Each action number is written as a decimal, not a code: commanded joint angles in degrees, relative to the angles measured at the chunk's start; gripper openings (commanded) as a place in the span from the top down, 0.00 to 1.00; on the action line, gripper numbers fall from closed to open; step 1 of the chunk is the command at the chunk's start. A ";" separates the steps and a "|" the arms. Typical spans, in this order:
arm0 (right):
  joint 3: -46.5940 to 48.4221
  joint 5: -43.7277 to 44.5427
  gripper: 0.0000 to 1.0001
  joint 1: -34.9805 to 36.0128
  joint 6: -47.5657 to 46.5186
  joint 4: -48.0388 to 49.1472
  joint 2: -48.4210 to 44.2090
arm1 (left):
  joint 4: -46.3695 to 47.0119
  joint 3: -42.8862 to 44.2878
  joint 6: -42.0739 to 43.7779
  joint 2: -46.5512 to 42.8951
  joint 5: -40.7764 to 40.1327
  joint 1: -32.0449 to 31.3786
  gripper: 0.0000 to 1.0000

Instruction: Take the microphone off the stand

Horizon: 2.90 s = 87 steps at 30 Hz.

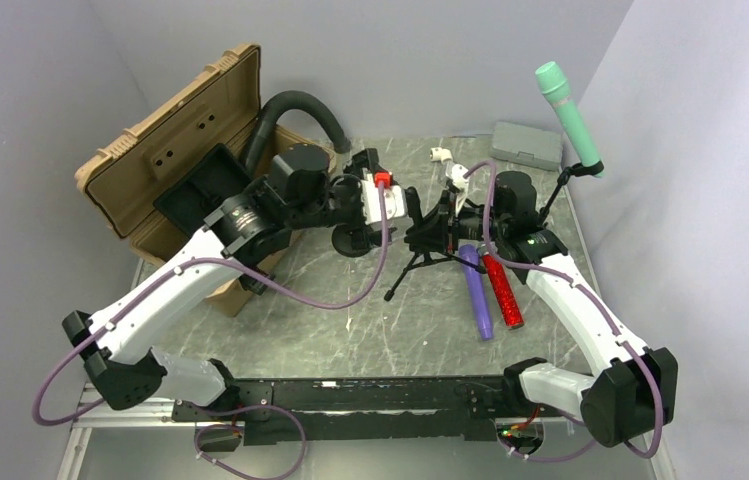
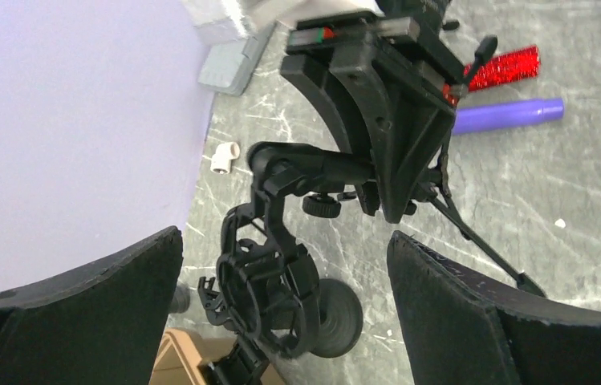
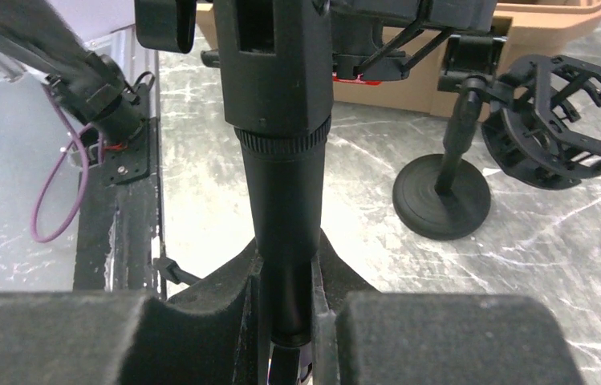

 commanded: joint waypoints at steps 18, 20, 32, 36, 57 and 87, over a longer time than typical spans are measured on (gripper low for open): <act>3.47 3.47 1.00 -0.56 6.56 11.40 -0.74 | 8.72 -6.63 -29.63 -4.50 12.24 2.56 0.23; 3.06 2.70 1.00 -0.52 6.54 11.91 -0.77 | 10.76 -6.71 -33.92 -3.49 12.79 4.11 0.27; 0.54 -0.40 1.00 -0.49 7.07 14.56 -1.10 | 22.57 -7.92 -44.15 1.71 19.88 7.52 0.31; 0.74 -0.54 1.00 -0.57 7.07 14.46 -1.08 | 24.40 -7.51 -46.57 3.53 22.35 7.57 0.31; -0.07 0.33 1.00 -0.49 7.07 14.59 -1.01 | 27.70 -3.30 -55.37 10.56 25.45 10.53 0.26; -1.35 2.71 1.00 -0.56 5.76 13.18 -1.27 | 28.89 -0.73 -52.30 16.37 25.24 9.57 0.76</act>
